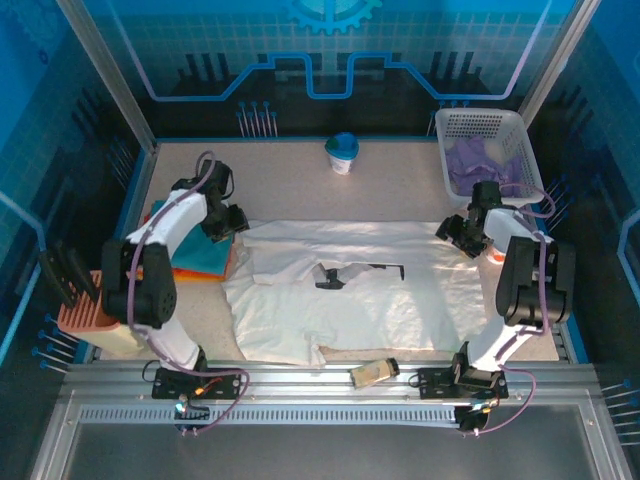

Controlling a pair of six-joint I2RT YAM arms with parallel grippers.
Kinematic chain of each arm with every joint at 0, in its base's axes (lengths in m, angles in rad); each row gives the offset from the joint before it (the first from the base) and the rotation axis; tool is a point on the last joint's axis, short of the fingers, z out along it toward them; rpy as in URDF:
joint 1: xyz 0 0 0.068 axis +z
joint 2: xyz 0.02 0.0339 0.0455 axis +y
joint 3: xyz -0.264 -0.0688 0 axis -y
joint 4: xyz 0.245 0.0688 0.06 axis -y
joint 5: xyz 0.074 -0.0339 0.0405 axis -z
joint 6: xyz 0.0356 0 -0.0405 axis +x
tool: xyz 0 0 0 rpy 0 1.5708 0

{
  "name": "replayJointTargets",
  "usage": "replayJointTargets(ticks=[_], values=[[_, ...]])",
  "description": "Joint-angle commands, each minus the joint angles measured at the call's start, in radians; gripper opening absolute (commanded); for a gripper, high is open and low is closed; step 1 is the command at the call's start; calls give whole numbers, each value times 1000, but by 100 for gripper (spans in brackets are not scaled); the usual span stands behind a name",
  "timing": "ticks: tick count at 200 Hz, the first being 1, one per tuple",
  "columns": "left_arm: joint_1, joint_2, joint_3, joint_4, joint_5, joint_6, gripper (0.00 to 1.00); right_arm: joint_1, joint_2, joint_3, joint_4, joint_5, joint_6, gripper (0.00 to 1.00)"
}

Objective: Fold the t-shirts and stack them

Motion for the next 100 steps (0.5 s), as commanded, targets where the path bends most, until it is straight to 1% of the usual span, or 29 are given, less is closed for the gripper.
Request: replayJointTargets(ticks=[1, 19, 34, 51, 67, 100], values=[[-54, -96, -106, -19, 87, -33, 51, 6, -54, -27, 19, -55, -27, 70], [-103, -165, -226, 37, 124, -74, 52, 20, -74, -42, 18, -75, -33, 73], [-150, -197, -304, 91, 127, -114, 51, 31, -95, -58, 19, -80, -31, 74], [-182, -201, -363, 136, 123, -140, 47, 44, -124, -81, 29, -93, -24, 74], [-194, -196, -397, 173, 128, -158, 43, 58, -151, -94, 27, -99, -24, 74], [-202, -166, -410, 208, 82, -149, 41, 67, -186, -106, 8, -103, -27, 74]])
